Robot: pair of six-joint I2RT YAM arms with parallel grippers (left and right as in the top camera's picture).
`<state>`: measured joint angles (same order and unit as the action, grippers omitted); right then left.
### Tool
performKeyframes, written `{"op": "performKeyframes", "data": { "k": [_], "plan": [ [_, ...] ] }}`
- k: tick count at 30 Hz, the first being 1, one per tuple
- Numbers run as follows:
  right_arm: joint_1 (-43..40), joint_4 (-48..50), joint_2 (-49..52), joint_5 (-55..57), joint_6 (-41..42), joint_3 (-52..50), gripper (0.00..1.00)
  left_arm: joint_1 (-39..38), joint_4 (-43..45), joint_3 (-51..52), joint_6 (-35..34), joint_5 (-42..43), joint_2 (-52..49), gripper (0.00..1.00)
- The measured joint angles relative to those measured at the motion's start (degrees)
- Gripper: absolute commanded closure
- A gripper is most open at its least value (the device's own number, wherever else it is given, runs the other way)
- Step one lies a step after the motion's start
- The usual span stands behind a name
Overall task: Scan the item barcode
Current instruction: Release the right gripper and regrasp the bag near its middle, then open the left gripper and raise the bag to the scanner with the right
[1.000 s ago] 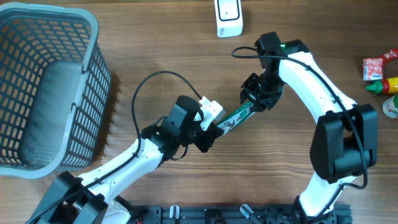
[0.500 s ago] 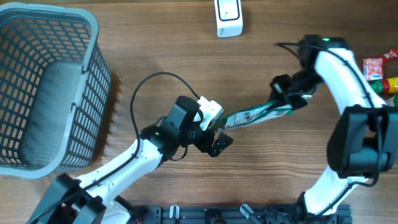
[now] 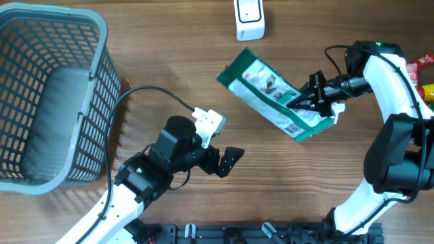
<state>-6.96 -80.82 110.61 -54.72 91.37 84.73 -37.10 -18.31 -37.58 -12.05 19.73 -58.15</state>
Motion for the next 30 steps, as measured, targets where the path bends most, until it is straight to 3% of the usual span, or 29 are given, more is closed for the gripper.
{"op": "performKeyframes", "data": {
  "k": [4,8,13,20,24,30],
  "plan": [
    [-0.2,-2.5,0.0,-0.5,2.4,0.0,0.96,0.0,-2.9,0.0,-1.9,-2.2,3.5,0.0],
    [-0.1,-10.7,0.0,2.4,-2.1,0.0,0.96,0.0,-4.9,0.0,-3.8,-7.2,10.3,0.0],
    [1.7,-11.1,0.0,3.1,-9.0,0.0,0.96,0.0,-6.2,0.0,-6.4,-12.9,18.1,0.0],
    [5.8,-11.1,0.0,0.9,-12.0,0.0,0.96,0.0,-7.7,0.0,-8.4,-14.6,19.6,0.0],
    [5.1,-9.3,0.0,1.3,-25.0,0.0,0.96,0.0,-10.9,0.0,-8.3,-15.7,19.6,0.0],
    [3.1,2.3,0.0,0.8,-48.2,0.6,0.96,-4.0,-14.4,0.0,-8.2,-21.8,19.6,0.0]
  ]
}}
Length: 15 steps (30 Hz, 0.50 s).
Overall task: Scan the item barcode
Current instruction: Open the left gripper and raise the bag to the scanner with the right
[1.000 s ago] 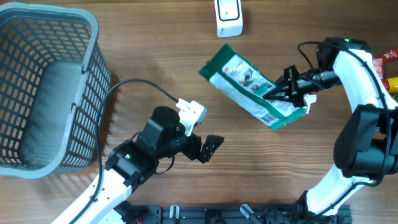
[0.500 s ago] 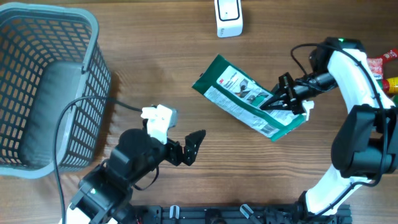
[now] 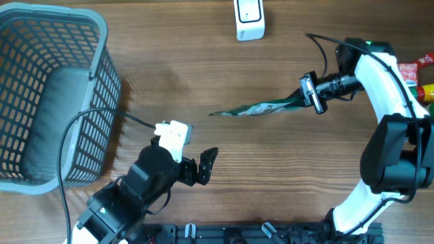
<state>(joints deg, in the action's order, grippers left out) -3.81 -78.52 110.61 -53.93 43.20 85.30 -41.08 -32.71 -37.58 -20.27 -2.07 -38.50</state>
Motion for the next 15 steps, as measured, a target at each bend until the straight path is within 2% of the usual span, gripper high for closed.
{"op": "performKeyframes", "data": {
  "k": [2,6,13,15],
  "plan": [
    [0.0,5.0,0.0,-2.2,-8.2,1.1,0.96,-1.5,-1.0,0.0,0.0,-1.7,0.0,0.0],
    [0.3,13.6,-1.7,-6.2,-17.3,1.6,0.96,-3.9,-2.1,0.0,-0.1,-5.9,0.0,0.0],
    [3.6,22.4,-4.2,-8.2,-27.8,2.0,0.96,-4.2,-2.1,0.0,-0.7,-12.1,0.0,0.0],
    [5.1,29.0,-4.2,-8.3,-30.0,1.9,0.96,-4.2,-2.3,0.0,-0.7,-12.9,0.0,0.0]
  ]
}}
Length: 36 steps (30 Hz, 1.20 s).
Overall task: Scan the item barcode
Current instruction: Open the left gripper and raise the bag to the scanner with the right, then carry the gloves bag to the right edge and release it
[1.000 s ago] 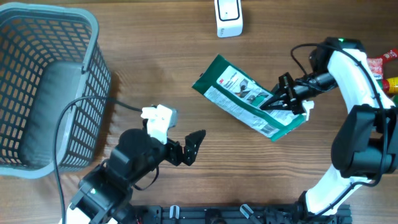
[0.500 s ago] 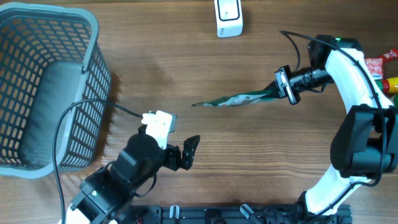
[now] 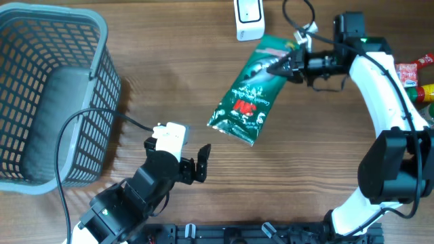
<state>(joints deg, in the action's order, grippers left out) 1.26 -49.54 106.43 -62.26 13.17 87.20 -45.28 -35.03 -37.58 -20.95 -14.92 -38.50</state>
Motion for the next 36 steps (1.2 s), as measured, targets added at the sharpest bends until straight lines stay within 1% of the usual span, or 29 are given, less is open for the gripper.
{"op": "performKeyframes", "data": {
  "k": [2,4,5,7,9,14,15,17,20,24,29,34,36],
  "plan": [
    [1.3,7.9,0.0,0.3,0.1,-0.7,0.96,0.0,-0.2,0.0,0.0,-0.8,0.0,0.0],
    [2.7,18.3,0.3,1.6,2.7,-1.1,0.96,0.0,-0.2,0.0,0.0,-1.7,0.0,0.0],
    [2.8,20.1,0.5,1.6,4.5,-1.1,0.96,0.0,-0.1,0.0,0.0,-2.1,0.0,0.0],
    [3.6,33.4,2.7,2.1,8.5,-1.5,0.96,0.0,-0.1,0.0,0.0,-2.9,0.0,0.0],
    [3.7,42.2,5.7,2.4,13.3,-1.5,0.96,-0.1,-0.1,0.0,0.0,-3.7,0.0,0.0],
    [3.8,67.8,16.3,3.0,29.7,-1.8,0.96,-0.1,-0.2,0.0,0.0,-5.9,0.0,0.0],
    [3.9,72.1,18.4,3.3,33.1,-1.8,0.96,-0.1,-0.1,0.0,0.0,-6.5,0.0,0.0],
    [4.0,77.7,22.4,4.1,39.0,-1.0,0.96,-0.1,-0.2,0.0,0.0,-7.7,0.0,0.0],
    [4.1,79.6,28.2,5.3,44.9,1.7,0.95,-0.1,-0.2,0.0,0.0,-8.5,0.0,0.0],
    [4.1,78.8,32.0,8.4,48.2,4.3,0.95,-0.1,-0.2,0.0,0.0,-9.3,0.0,0.0],
    [4.1,78.7,32.0,9.9,48.5,5.4,0.95,-0.1,-0.2,0.0,0.0,-9.5,0.0,0.0],
    [4.1,78.3,32.0,8.9,48.3,6.5,0.95,-0.1,-0.2,0.0,0.0,-10.0,0.0,0.0],
    [4.0,75.5,31.3,8.0,47.6,7.0,0.95,-0.1,-0.2,0.0,0.0,-10.2,0.0,0.0]
  ]
}}
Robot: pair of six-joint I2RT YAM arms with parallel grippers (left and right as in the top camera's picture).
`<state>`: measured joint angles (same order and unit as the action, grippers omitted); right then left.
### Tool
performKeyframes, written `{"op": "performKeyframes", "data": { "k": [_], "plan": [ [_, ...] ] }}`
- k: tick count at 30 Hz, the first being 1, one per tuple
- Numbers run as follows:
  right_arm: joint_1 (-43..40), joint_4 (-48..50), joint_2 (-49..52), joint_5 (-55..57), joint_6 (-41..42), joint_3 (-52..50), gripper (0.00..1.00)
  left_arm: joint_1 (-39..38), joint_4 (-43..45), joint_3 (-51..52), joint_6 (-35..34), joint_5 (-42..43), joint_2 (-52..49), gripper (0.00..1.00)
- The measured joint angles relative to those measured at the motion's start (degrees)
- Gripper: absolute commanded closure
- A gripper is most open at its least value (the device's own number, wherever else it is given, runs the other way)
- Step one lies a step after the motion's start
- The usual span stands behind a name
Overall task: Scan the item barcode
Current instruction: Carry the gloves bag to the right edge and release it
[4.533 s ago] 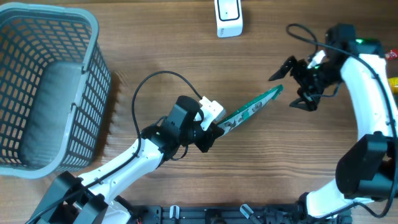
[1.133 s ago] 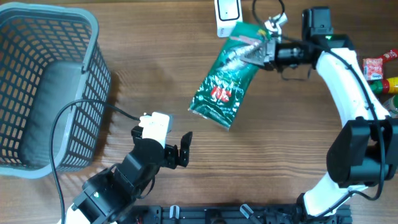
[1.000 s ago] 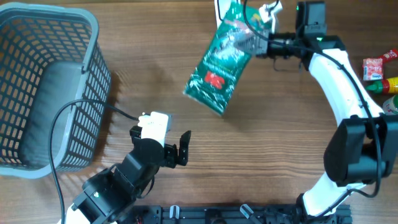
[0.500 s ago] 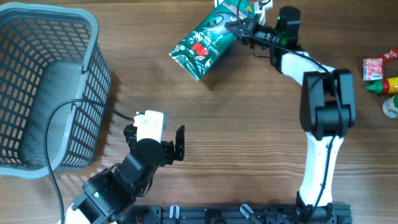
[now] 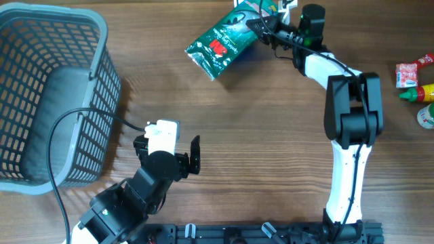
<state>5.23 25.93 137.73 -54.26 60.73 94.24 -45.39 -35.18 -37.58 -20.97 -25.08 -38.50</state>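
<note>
A green snack packet [image 5: 224,42] with a red mark on its face hangs over the table's far edge, tilted, its lower end pointing left. My right gripper [image 5: 261,26] is shut on the packet's upper right end, arm stretched far back. The packet covers the spot under it, so nothing of a scanner shows there. My left gripper [image 5: 188,157] stands open and empty near the front, well away from the packet.
A grey plastic basket [image 5: 102,41] fills the left side. A black cable [image 5: 81,122] loops from the left arm beside it. At the right edge lie a red-and-white packet [image 5: 409,73] and a yellow bottle with a green cap [image 5: 420,93].
The right gripper has moved back and left with the packet, which now sits higher in view over the far edge. The left arm has drawn slightly further left.
The right gripper first held the packet at mid table, white back side up. Then the packet was edge-on to the camera. Then its green front faced up near the white device at the far edge, and now it covers that device. The left arm has pulled back leftward.
</note>
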Motion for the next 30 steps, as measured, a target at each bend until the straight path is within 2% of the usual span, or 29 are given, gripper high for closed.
{"op": "performKeyframes", "data": {
  "k": [2,6,7,12,16,21,24,25,26,28,30],
  "plan": [
    [-0.4,-7.5,-2.1,-0.3,-2.7,0.2,0.95,0.0,0.0,0.0,0.0,0.0,0.0,0.0],
    [-3.6,-31.5,-11.7,2.8,-13.5,0.5,0.96,0.0,-0.1,0.0,0.0,0.0,0.0,0.0],
    [-5.8,-39.4,-16.7,5.3,-18.1,0.7,0.96,0.0,0.0,0.0,0.0,0.0,0.0,0.0],
    [-14.3,-57.4,-28.7,13.2,-29.6,1.4,0.96,0.0,0.0,0.0,0.0,0.7,0.0,0.0],
    [-23.2,-62.8,-29.6,20.8,-36.2,0.4,0.96,0.0,0.0,0.0,0.0,1.1,0.0,0.0],
    [-34.5,-57.7,-27.0,32.2,-41.9,-4.2,0.96,0.0,0.0,0.0,0.0,1.1,0.0,0.0],
    [-37.1,-57.1,-22.4,35.1,-45.2,-5.0,0.95,0.0,0.1,0.0,0.0,1.1,0.0,0.0],
    [-37.3,-57.1,-21.2,35.4,-45.5,-5.1,0.76,0.0,0.4,0.0,0.0,1.1,0.0,0.0],
    [-37.7,-57.2,-19.0,36.1,-45.6,-5.4,0.65,0.0,1.4,0.0,0.0,1.2,0.0,0.0],
    [-38.0,-57.6,-18.4,36.5,-45.2,-6.0,0.35,0.0,2.5,0.0,0.0,1.2,0.0,0.0],
    [-38.5,-57.8,-18.5,36.6,-44.6,-6.0,0.01,0.0,3.8,0.0,0.0,1.1,0.0,0.0]
  ]
}}
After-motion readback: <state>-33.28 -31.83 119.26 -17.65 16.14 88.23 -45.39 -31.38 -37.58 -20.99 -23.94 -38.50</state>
